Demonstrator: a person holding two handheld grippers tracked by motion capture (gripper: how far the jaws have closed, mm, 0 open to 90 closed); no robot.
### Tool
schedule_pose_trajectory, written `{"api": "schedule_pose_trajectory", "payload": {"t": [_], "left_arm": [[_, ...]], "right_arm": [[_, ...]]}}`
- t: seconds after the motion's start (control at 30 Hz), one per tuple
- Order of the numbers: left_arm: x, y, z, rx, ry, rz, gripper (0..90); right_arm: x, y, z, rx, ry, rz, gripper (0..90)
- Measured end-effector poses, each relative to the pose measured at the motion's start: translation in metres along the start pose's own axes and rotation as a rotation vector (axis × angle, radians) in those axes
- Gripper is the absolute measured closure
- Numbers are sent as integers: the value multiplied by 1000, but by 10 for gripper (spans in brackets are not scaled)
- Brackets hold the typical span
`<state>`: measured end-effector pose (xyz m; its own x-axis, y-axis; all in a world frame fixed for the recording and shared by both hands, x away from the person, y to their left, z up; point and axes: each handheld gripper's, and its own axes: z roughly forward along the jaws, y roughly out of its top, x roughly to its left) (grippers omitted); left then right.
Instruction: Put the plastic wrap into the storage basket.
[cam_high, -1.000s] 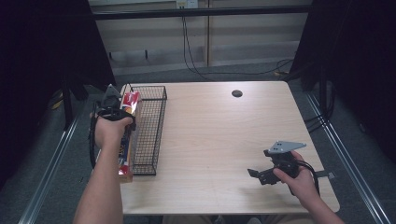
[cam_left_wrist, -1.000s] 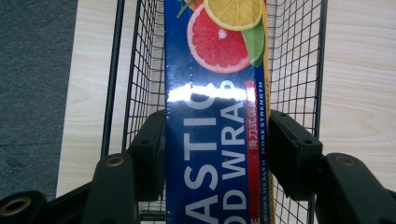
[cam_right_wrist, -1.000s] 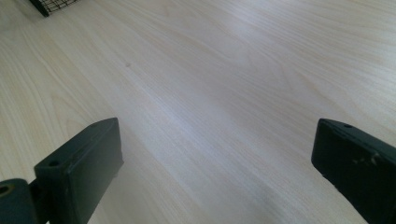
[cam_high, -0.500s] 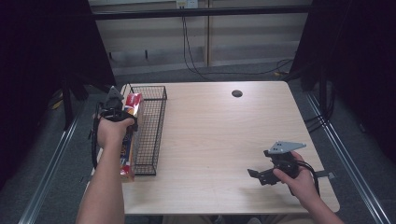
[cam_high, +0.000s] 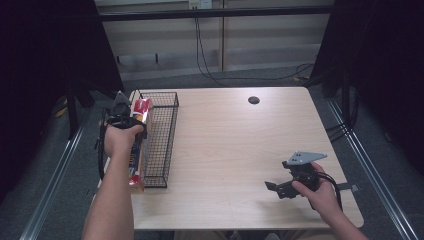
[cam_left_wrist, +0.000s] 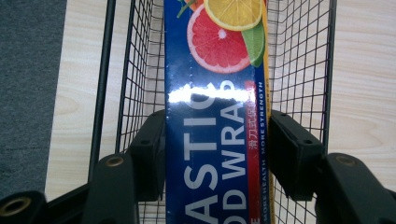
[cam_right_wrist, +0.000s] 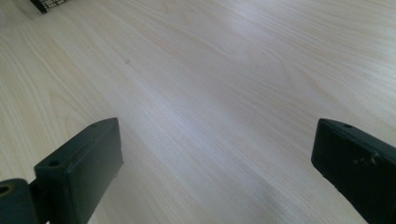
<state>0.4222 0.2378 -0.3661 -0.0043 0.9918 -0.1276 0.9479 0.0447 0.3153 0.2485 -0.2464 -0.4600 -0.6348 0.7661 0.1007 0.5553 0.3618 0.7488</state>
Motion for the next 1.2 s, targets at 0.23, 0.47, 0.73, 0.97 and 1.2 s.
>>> {"api": "schedule_pose_trajectory", "payload": {"t": [0.23,0.47,0.73,0.97,1.2], "left_arm": [[-2,3,2,-7,-5,3,443],[-2,5,5,-6,-10,2,442],[-2,6,10,5,-8,1,440],[-2,7,16,16,-7,3,439],[-3,8,22,26,-5,23,438]], "right_arm": [[1,0,0,4,2,0,15],[0,0,1,6,3,-3,16],[1,-1,2,8,5,-9,16],[1,-1,2,10,0,-8,16],[1,-1,3,8,5,-12,16]]}}
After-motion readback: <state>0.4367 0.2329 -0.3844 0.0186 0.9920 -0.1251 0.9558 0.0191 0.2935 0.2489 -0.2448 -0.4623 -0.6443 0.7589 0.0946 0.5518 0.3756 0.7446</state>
